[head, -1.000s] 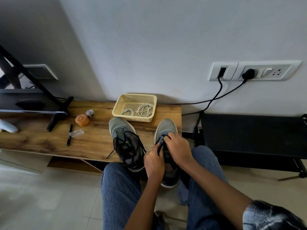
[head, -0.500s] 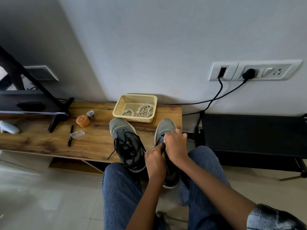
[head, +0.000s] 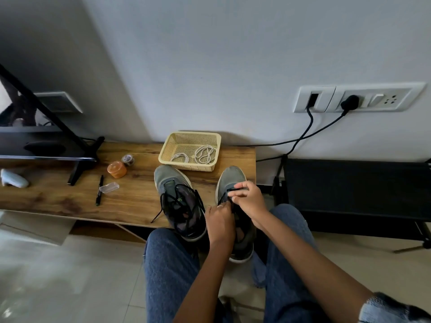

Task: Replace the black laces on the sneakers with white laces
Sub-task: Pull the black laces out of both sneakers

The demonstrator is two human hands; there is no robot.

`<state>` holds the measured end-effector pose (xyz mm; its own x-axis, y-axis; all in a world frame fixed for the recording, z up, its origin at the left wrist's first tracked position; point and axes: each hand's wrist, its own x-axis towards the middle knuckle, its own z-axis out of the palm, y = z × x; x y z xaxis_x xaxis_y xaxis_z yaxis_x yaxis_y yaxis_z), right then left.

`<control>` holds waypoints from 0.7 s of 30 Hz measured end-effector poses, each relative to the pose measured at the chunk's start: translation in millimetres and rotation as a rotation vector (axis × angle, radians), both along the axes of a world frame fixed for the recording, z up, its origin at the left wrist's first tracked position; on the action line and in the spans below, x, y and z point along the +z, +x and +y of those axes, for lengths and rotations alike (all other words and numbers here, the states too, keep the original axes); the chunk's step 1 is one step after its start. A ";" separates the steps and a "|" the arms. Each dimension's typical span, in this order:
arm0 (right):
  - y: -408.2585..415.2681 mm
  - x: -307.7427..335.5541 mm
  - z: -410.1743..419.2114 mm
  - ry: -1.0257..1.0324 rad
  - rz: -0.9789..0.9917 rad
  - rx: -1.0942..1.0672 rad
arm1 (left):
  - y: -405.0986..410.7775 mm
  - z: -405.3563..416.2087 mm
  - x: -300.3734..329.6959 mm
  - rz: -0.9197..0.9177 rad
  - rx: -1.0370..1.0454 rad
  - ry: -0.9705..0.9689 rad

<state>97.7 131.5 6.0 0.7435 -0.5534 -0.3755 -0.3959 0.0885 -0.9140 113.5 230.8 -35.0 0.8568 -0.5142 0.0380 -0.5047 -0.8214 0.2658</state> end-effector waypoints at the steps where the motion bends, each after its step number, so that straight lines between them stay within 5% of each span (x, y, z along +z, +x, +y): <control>1: -3.6 -1.5 -1.7 -0.047 -0.003 0.024 | -0.1 -1.0 0.5 -0.003 0.005 -0.001; 7: -26.2 -16.3 0.6 -0.408 0.018 -0.026 | -1.4 -2.1 5.2 -0.018 0.040 -0.109; 14: -42.4 -21.8 9.5 -0.557 0.109 -0.009 | 14.3 -11.3 14.0 -0.280 -0.087 -0.065; 21: -43.9 -11.9 11.5 -0.634 0.232 -0.043 | 18.1 -17.5 13.0 -0.192 -0.072 -0.050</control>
<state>53.8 143.0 -5.9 0.6551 -0.7465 -0.1162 -0.5966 -0.4167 -0.6859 131.6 213.3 -22.0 0.7927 -0.5670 0.2239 -0.6066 -0.7698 0.1984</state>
